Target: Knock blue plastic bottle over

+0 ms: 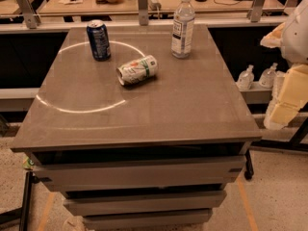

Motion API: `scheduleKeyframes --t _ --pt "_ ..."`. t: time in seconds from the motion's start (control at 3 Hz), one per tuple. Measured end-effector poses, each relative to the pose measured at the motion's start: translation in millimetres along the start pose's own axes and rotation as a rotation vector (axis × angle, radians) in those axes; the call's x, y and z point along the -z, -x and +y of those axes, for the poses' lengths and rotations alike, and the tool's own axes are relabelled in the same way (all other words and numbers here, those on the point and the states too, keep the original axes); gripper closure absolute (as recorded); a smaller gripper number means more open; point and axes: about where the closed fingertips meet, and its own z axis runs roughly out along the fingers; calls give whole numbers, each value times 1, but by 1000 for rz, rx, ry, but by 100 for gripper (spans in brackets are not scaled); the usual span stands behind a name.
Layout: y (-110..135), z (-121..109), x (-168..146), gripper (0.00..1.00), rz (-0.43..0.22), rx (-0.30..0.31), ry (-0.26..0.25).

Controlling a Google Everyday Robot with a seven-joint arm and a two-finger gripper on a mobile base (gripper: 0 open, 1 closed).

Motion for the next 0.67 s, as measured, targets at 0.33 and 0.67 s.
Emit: scheduleKeyframes --t 0.33,0.67 --pt "0 0 0 0 0 0 0" --pt "0 -7 3 0 -26 -29 -14"
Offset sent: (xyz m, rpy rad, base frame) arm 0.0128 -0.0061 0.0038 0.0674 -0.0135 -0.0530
